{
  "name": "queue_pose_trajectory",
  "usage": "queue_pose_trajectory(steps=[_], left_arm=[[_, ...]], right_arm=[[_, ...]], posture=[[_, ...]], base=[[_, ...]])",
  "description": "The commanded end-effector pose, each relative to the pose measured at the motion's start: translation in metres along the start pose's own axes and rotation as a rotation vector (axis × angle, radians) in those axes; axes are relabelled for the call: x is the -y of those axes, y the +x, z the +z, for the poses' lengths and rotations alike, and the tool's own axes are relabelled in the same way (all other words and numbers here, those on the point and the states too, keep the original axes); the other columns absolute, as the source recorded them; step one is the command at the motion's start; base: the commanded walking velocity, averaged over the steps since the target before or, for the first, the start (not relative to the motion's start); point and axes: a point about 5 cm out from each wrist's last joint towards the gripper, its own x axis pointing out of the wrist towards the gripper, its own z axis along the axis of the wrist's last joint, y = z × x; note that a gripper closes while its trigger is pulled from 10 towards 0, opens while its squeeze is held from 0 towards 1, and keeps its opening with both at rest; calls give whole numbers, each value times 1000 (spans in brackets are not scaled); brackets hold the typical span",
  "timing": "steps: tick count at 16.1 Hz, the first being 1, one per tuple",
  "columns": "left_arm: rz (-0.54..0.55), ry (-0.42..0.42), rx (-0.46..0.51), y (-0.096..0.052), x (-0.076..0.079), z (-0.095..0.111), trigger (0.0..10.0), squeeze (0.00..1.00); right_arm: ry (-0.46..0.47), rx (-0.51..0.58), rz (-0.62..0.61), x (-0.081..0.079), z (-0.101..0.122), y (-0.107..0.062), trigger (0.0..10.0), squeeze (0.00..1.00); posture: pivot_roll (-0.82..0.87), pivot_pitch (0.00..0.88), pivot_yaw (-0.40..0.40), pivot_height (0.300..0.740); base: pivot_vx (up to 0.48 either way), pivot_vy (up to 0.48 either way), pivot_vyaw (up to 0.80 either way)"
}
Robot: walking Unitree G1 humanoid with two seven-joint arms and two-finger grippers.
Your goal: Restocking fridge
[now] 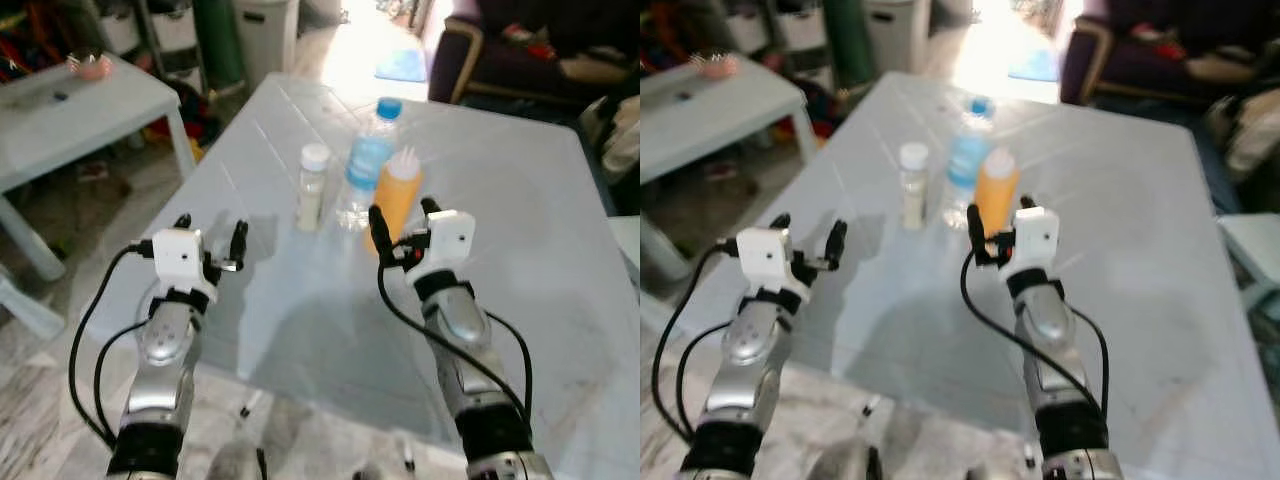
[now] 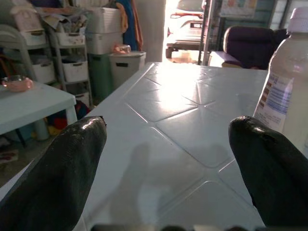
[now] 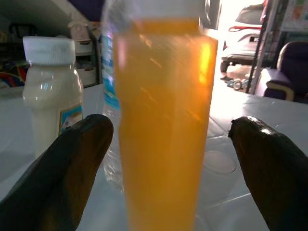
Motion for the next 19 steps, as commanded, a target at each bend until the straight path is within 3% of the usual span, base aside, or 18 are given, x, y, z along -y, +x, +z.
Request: queue_pose_trajectory(steps=[1,6,10,15,19], left_arm=[[-20,-14,7,0,7,1,10000,0],[-25,-9,3,-1,6,1,10000,0],[-29,-2,-3,-2,5,0,10000,0],[-29,2,-8,-2,6,-1,10000,0],[-32,1,-12,-1,8,-2,10000,0]], right_arm=[[-15,-9,-29,11,-1,-5,10000,0],[-13,-15,-22,8,-3,-4,10000,0],[-16,21,-9,12,8,6,10000,0],[-59,48,66,4,16,14,10000,0],[-92,69,46,15,26,28,10000,0]], posture=[[-55,11,-28,740],[-50,12,-26,740],[-46,12,-22,740],[-44,13,-24,740],[-43,13,-24,740]], base=[[0,0,0],[0,0,0],[0,0,0],[0,0,0],[0,0,0]])
